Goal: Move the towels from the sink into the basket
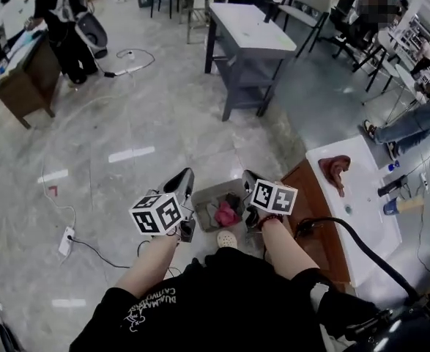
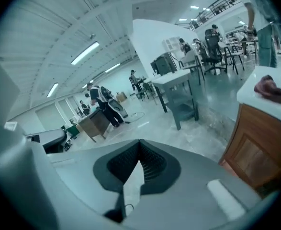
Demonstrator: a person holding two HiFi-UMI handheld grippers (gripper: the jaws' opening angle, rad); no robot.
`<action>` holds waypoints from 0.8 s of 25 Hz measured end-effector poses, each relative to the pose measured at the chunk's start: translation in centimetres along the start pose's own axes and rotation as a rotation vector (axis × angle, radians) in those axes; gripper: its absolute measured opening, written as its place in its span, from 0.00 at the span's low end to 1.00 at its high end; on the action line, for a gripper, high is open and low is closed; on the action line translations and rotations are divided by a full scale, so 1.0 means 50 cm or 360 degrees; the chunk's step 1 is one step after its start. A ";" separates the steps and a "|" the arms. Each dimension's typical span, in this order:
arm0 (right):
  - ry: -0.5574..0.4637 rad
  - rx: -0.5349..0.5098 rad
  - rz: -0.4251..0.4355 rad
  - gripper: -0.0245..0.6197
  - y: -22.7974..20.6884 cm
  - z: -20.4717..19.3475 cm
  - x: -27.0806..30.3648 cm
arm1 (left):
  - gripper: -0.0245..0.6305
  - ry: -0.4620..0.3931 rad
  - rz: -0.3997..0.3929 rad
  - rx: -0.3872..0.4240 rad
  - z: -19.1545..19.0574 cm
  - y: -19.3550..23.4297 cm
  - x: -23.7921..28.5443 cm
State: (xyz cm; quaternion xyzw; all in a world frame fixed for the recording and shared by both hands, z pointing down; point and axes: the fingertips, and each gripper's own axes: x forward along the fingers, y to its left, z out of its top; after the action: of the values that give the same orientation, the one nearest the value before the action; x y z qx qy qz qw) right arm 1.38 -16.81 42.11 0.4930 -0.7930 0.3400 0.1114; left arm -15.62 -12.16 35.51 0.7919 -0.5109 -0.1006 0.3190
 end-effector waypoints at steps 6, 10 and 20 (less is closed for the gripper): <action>-0.0410 -0.0169 0.0183 0.05 0.114 0.205 -0.158 | 0.04 -0.0225 -0.0211 0.0395 0.164 -0.184 -0.040; -0.0659 -0.0413 0.0332 0.05 0.220 0.334 -0.277 | 0.04 -0.0263 -0.0545 0.0535 0.249 -0.333 -0.070; -0.0774 -0.0870 0.0180 0.05 0.347 0.394 -0.390 | 0.04 -0.0350 -0.0724 0.0891 0.325 -0.470 -0.153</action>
State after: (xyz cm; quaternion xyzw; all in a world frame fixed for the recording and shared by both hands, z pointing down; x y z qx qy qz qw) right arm -0.84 -10.93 10.04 0.4669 -0.8839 -0.0059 0.0282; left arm -9.52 -5.57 7.35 0.9262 -0.3607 -0.1096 0.0029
